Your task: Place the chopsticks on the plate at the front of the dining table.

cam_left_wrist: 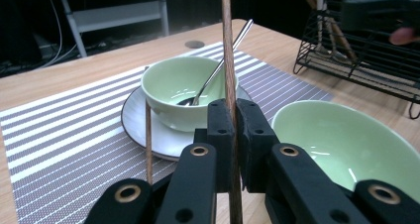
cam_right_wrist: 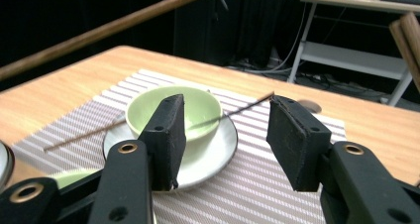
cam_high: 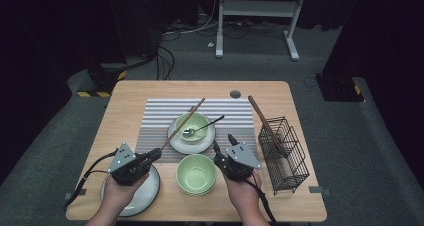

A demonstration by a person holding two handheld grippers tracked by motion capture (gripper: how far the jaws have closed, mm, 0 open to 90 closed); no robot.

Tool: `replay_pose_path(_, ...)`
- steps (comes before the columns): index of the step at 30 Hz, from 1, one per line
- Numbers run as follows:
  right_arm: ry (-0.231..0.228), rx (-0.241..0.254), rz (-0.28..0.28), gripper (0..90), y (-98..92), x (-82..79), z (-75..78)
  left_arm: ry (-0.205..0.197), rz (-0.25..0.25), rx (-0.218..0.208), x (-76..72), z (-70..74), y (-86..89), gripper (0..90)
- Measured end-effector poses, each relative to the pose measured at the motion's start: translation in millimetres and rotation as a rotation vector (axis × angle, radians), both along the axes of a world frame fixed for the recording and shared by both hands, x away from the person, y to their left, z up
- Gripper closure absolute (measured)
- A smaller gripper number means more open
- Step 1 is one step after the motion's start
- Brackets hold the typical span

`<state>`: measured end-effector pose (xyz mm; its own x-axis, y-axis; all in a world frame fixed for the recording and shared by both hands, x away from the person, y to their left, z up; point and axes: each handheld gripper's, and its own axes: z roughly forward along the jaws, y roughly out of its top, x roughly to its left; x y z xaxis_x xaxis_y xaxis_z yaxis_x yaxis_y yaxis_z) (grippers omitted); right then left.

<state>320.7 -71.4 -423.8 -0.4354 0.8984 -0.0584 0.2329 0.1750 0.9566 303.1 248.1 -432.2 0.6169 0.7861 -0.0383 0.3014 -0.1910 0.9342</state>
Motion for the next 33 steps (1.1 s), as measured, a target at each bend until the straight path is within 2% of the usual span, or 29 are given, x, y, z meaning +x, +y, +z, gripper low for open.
replay_pose_path(5, 0.010, -0.015, 0.000, 46.7, -4.1, -6.0, -9.1, 0.021, 0.013, 0.012, 7.5, 0.1, 3.6, 85.1)
replay_pose_path(6, 0.016, -0.016, 0.002, 46.0, -4.4, -6.9, -10.9, 0.027, 0.042, -0.061, 8.1, -0.9, -0.9, 85.1)
replay_pose_path(7, 0.020, -0.023, 0.005, 45.8, -4.7, -7.6, -12.5, 0.028, 0.047, -0.069, 9.4, -0.9, -1.3, 85.1)
replay_pose_path(9, 0.024, -0.030, 0.006, 45.4, -5.6, -9.2, -15.1, 0.040, 0.038, -0.035, 11.5, 0.7, 2.0, 85.1)
replay_pose_path(11, 0.029, -0.032, 0.008, 45.1, -6.4, -10.7, -17.4, 0.047, 0.041, -0.039, 13.1, 1.9, 2.1, 85.1)
replay_pose_path(16, 0.035, -0.039, 0.007, 44.4, -9.1, -15.4, -22.4, 0.049, 0.045, 0.015, 20.3, 3.8, 4.9, 85.0)
replay_pose_path(25, 0.049, -0.035, 0.002, 43.5, -14.2, -21.5, -35.9, 0.091, 0.075, 0.019, 35.3, -4.1, 10.0, 85.0)
replay_pose_path(26, 0.053, -0.038, 0.001, 43.5, -14.1, -21.9, -37.7, 0.087, 0.067, 0.054, 37.9, -3.8, 13.5, 85.0)
replay_pose_path(33, 0.066, -0.036, 0.000, 43.6, -14.2, -23.1, -44.7, 0.103, 0.082, 0.067, 47.1, -7.8, 15.5, 85.0)
